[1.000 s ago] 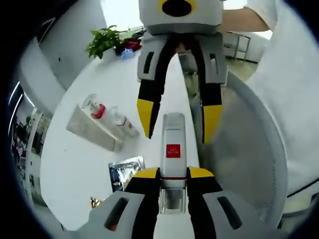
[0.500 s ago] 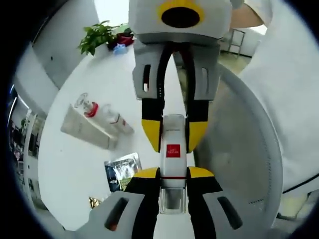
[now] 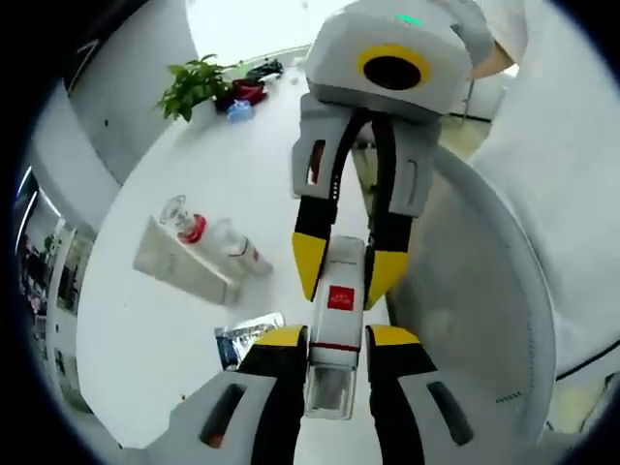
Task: Arrange the skincare products in the storage area until every visible bottle or jar stands upright without overlapping.
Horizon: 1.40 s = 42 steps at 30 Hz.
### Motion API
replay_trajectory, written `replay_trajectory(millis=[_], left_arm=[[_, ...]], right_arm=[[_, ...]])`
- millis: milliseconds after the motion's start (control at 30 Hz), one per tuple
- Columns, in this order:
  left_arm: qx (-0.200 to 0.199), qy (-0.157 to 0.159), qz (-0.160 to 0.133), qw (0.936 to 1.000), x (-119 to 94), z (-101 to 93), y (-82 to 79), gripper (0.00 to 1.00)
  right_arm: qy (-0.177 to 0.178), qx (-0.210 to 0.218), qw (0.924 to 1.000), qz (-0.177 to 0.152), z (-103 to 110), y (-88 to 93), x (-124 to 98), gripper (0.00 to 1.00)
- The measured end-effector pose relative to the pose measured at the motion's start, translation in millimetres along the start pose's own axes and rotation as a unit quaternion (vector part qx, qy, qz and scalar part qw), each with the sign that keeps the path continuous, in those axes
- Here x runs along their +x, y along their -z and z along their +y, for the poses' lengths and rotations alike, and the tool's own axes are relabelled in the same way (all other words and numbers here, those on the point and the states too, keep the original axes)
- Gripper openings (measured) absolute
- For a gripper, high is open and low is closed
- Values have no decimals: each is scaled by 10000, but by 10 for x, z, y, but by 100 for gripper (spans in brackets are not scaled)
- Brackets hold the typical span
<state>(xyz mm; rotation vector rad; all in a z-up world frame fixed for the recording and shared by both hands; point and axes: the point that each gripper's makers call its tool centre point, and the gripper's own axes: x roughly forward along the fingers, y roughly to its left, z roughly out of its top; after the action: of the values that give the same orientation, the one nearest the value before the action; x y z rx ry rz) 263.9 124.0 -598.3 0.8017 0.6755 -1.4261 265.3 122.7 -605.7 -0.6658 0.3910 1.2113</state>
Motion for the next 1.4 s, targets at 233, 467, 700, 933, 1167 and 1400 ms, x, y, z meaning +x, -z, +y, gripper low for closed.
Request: replay_trajectory(millis=[233,467,700,933,1167,1400], left_arm=[[-43,-275,-69,9996,-8,121,21,34],[-1055,-638,-791,9892,-151,301,19,41],[-2116,-1110,-1635,9572,-348,470,60,46],[-2780,-1239,-2226,9262,-408,484,25,52],[-3818,-1135,-3142,8617,-429,518,-130,58],[-4536,-838,-3860,7989,-408,503,-282,61]], right_arm=[[133,-181,9997,83,-73,4,-21,19],[291,2,9996,46,-162,38,-60,19],[538,341,9979,-96,-279,57,-136,19],[910,674,9930,-336,-425,7,-224,19],[1191,901,9867,-635,-519,-141,-304,19],[1296,1033,9825,-847,-519,-257,-334,19]])
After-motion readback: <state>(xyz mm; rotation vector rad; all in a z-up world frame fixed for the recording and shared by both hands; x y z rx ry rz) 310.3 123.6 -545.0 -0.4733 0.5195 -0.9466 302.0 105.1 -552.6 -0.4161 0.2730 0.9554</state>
